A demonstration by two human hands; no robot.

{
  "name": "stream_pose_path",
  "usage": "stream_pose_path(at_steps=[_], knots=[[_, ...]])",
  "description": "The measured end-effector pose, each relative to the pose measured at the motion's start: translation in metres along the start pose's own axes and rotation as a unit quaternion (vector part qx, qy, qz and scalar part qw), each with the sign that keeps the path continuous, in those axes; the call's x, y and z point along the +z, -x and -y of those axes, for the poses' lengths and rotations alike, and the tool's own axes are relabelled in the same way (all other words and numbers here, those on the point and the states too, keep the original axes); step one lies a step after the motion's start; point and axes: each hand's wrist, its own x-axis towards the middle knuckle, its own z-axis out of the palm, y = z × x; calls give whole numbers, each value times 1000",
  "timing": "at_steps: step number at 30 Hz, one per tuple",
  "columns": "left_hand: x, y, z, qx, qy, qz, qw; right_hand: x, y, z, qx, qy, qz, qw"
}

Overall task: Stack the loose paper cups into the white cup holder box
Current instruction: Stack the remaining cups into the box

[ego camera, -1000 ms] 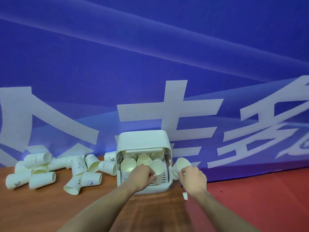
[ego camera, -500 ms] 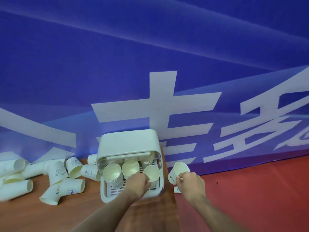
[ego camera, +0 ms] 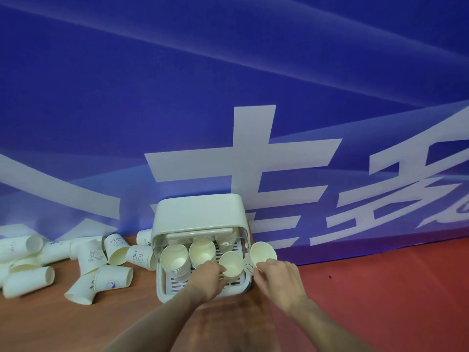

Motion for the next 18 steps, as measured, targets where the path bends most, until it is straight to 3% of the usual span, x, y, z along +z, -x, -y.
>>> stream_pose_path(at_steps=[8, 18], knots=[[-22, 29, 20, -9, 16, -41, 999, -4, -9, 38, -148, 75, 18, 986], [-47, 63, 67, -42, -4, -49, 998, 24, -29, 52, -99, 124, 138, 978]])
